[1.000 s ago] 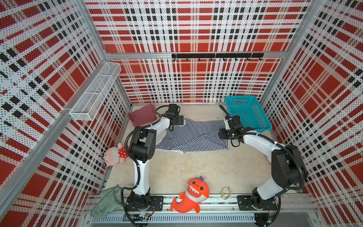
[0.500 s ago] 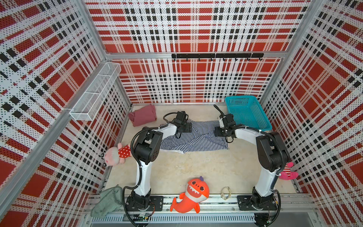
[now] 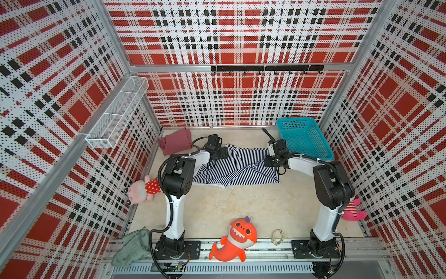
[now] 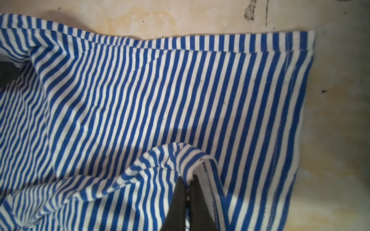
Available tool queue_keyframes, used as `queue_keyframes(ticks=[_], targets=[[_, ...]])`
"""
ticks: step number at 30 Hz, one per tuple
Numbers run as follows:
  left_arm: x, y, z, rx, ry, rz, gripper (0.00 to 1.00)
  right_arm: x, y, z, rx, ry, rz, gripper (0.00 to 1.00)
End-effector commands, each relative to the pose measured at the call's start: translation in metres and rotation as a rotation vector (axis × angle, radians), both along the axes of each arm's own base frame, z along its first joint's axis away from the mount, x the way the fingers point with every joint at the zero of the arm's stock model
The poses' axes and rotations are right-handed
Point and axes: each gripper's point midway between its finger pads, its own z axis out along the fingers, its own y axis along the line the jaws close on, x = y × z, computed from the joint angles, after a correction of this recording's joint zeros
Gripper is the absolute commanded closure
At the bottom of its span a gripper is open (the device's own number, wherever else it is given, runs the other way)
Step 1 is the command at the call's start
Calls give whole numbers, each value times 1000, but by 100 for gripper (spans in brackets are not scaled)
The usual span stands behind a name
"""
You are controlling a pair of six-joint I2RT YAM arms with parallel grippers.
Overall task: Fold and stack tank tops
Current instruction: Smooth out the tank top at the center of the table.
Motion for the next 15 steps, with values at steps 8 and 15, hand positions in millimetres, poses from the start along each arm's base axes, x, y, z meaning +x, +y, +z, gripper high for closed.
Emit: queue_keyframes(ticks=[8,15], targets=[[11,36,-35,-29,74,78,18,-96,-13,60,52,-28,58,100],[21,51,-45,-51,87,99,18,-196,1,35,112,158,90,98]])
